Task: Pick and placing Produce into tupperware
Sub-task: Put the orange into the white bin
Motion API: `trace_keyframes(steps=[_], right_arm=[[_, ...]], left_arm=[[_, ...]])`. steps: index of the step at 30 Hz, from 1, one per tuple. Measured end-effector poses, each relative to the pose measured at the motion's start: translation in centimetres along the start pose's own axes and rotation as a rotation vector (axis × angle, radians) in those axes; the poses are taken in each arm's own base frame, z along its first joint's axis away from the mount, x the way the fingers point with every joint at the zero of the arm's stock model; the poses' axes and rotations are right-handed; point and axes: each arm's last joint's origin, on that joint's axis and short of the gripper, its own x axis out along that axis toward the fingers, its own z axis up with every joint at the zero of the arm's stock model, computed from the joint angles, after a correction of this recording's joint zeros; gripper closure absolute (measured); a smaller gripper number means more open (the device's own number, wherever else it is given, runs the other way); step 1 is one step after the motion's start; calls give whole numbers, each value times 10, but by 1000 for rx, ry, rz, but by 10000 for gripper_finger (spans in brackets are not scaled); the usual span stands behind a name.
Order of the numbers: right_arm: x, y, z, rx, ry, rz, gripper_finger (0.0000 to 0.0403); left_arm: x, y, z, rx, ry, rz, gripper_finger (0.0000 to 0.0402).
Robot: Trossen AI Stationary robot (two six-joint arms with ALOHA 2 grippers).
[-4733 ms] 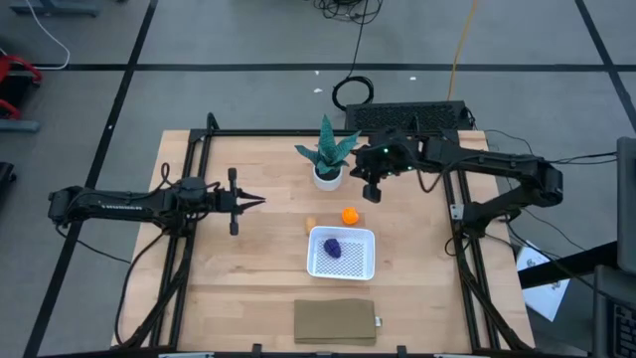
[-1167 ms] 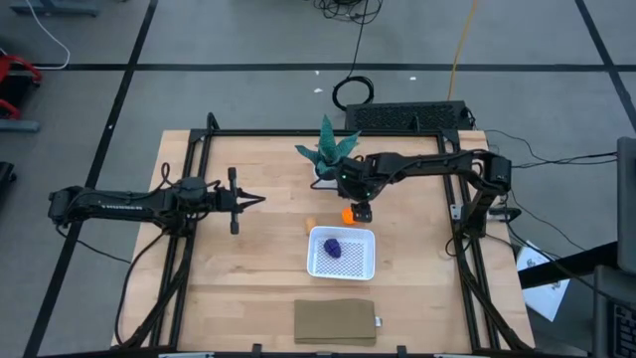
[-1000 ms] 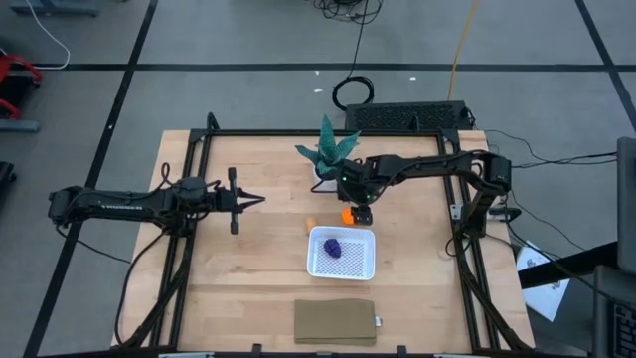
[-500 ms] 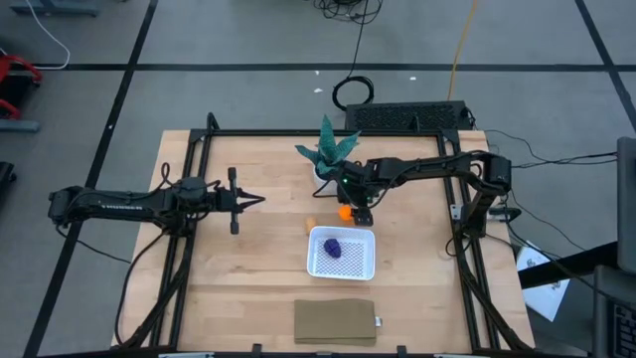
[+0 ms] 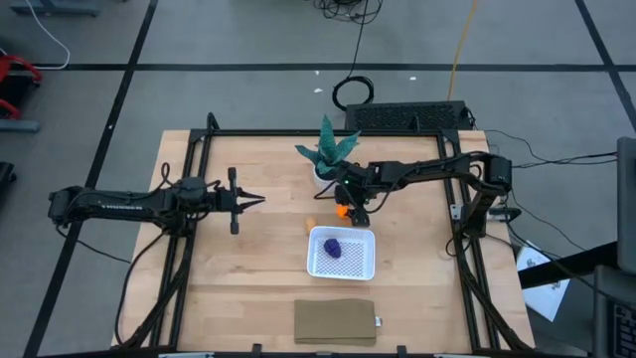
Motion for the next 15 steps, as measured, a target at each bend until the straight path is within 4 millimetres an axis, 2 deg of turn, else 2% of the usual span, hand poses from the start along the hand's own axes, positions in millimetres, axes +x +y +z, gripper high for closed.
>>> trace_keyframes(steps=[9,15], right_arm=[[4,1,-6,6,-12,-4,167],[5,1,-6,-4,-8,-3,167]], left_arm=[[0,0,0,0,0,0,399],[0,0,0,0,0,0,387]])
